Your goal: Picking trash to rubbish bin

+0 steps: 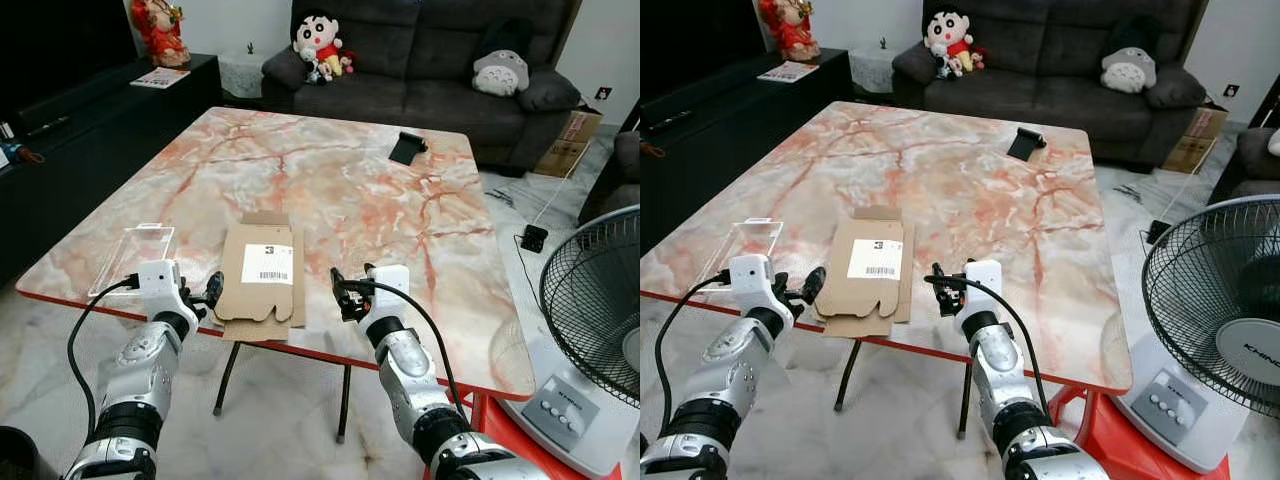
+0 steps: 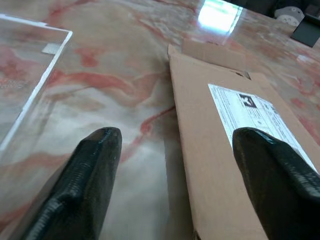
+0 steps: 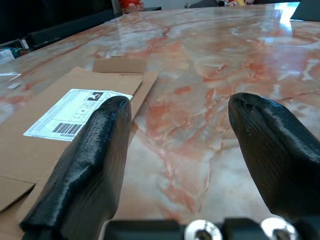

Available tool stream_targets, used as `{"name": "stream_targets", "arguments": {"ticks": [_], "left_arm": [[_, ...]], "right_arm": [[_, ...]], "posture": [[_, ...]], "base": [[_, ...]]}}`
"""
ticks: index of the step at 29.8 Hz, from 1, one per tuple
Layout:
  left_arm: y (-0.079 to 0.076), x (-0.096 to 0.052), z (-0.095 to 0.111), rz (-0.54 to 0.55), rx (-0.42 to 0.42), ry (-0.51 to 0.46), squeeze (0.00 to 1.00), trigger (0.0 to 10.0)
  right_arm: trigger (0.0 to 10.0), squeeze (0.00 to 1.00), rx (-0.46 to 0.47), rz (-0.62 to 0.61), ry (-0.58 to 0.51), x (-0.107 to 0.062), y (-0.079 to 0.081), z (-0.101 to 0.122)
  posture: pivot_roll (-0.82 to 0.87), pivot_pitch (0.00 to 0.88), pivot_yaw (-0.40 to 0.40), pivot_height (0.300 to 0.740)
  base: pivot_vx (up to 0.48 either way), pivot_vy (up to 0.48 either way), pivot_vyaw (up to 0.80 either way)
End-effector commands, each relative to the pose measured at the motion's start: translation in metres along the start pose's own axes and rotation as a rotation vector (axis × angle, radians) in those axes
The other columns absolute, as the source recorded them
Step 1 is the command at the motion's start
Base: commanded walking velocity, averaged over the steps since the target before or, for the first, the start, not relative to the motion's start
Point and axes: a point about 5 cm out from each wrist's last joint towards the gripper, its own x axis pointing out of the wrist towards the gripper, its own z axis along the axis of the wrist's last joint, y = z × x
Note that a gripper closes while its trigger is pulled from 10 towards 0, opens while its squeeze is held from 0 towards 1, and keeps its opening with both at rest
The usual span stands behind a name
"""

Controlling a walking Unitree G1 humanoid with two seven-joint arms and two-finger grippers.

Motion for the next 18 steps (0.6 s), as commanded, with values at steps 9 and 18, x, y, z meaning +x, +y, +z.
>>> {"name": "stream_targets", "arguments": {"ticks": [9, 18], "left_arm": [[-0.01, 0.003, -0.01, -0.111, -0.047, 0.15, 0.0, 10.0], [-0.02, 0.003, -0.018, -0.172, -0.083, 0.21, 0.0, 10.0]], "right_arm": [[10.0, 0.0, -0.017, 0.009, 0.013, 0.001, 0.001, 0.0], [10.0, 0.0, -0.024, 0.011, 0.021, 0.001, 0.001, -0.001]], "posture": [[0.0, 0.009, -0.052, 0.74], [-0.01, 0.011, -0.048, 0.74]], "base": [[0.0, 0.0, 0.0], [0.0, 0.0, 0.0]]}}
